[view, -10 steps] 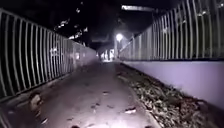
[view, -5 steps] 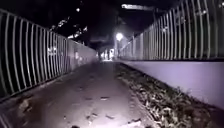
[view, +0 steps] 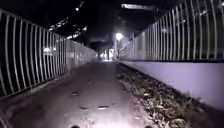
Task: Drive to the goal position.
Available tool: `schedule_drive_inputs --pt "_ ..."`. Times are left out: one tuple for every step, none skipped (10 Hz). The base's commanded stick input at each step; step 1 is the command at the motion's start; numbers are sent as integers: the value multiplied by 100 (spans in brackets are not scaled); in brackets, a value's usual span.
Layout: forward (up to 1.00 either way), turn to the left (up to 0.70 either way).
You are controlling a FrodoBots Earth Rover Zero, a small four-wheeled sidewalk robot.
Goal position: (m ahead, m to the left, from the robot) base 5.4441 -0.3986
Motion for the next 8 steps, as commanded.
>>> schedule_drive_inputs --pt "50 0" --pt "50 0" --pt "50 0" --pt "50 0" --pt "50 0" --pt "50 0" --pt "50 0" --pt "50 0"
